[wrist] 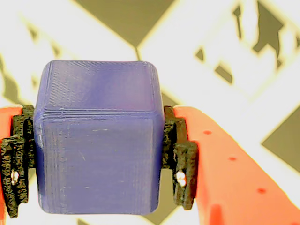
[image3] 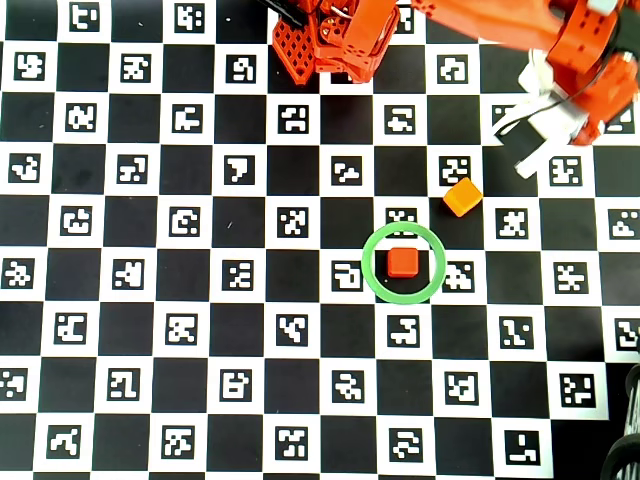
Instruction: Grab the red cube then put it in the green circle then put the blue cube on top and finally the orange cube on top
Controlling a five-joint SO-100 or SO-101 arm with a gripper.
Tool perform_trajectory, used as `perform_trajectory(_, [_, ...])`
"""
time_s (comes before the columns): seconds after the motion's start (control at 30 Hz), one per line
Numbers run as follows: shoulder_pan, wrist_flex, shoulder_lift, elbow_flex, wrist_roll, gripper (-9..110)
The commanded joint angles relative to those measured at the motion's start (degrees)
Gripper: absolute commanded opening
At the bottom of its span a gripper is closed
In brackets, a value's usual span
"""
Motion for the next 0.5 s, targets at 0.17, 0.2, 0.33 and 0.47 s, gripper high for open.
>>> perform_trajectory(0.17, [23.55, 0.79, 3.69, -2.9, -2.81, 4])
perform_trajectory(0.2, [25.93, 0.44, 3.69, -3.08, -2.37, 4])
perform_trajectory(0.33, [33.57, -0.79, 3.69, -3.52, -0.79, 4])
perform_trajectory(0.47, [38.32, -2.02, 3.69, -2.99, 0.26, 4])
